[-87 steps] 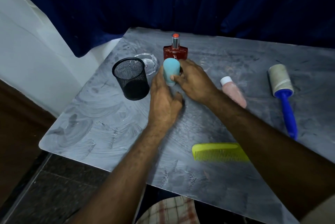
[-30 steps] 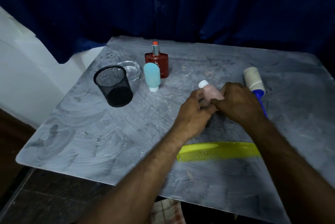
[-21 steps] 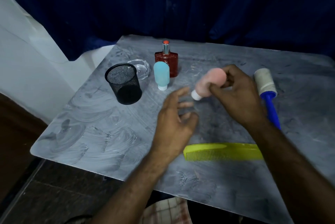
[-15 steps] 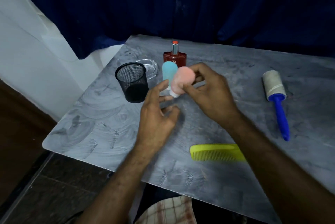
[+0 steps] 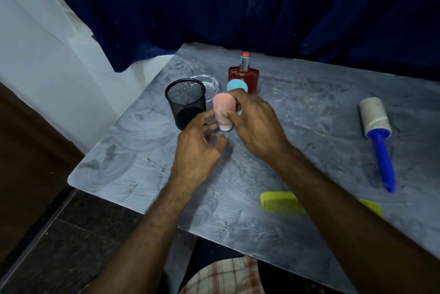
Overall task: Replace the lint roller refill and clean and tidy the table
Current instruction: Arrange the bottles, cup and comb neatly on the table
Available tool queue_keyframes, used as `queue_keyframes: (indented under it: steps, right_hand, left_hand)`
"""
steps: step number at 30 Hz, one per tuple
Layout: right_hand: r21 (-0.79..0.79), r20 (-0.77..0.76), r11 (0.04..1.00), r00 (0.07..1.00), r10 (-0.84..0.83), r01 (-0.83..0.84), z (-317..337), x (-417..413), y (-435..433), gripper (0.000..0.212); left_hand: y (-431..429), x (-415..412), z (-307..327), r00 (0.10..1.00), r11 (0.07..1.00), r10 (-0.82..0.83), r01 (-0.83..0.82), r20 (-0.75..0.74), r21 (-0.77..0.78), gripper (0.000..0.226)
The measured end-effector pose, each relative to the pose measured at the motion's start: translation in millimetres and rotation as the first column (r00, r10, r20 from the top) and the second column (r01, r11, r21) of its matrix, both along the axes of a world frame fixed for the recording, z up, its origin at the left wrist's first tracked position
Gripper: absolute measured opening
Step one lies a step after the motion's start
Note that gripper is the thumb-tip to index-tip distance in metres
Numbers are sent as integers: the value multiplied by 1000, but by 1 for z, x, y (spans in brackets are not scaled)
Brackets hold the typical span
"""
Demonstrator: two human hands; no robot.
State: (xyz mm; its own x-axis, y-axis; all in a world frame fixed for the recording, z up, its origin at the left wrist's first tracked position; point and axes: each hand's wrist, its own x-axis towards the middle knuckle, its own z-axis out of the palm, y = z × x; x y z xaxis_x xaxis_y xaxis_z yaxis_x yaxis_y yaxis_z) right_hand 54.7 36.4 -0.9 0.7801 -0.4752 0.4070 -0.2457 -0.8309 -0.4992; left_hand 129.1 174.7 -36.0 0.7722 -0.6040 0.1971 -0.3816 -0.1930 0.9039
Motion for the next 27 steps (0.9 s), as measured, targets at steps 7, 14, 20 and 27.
queue_keyframes:
  steps: [7, 14, 20, 27]
  right_hand:
    - [45, -53, 998, 998, -30, 32, -3, -3, -2, 37]
    - [138, -2, 989, 998, -61, 60, -7, -4, -3, 38]
    - [129, 8, 989, 998, -67, 65, -12, -5, -1, 38]
    - [129, -5, 989, 998, -68, 68, -12, -6, 1, 39]
  left_hand:
    - [-3, -5, -5, 1000, 999, -30, 30, 1, 19, 61]
    - [-4, -6, -3, 999, 998, -33, 32, 23, 52, 65]
    - [-5, -5, -6, 998, 998, -18, 14, 53, 66, 64]
    - [-3, -7, -6, 997, 998, -13, 8, 71, 68, 64]
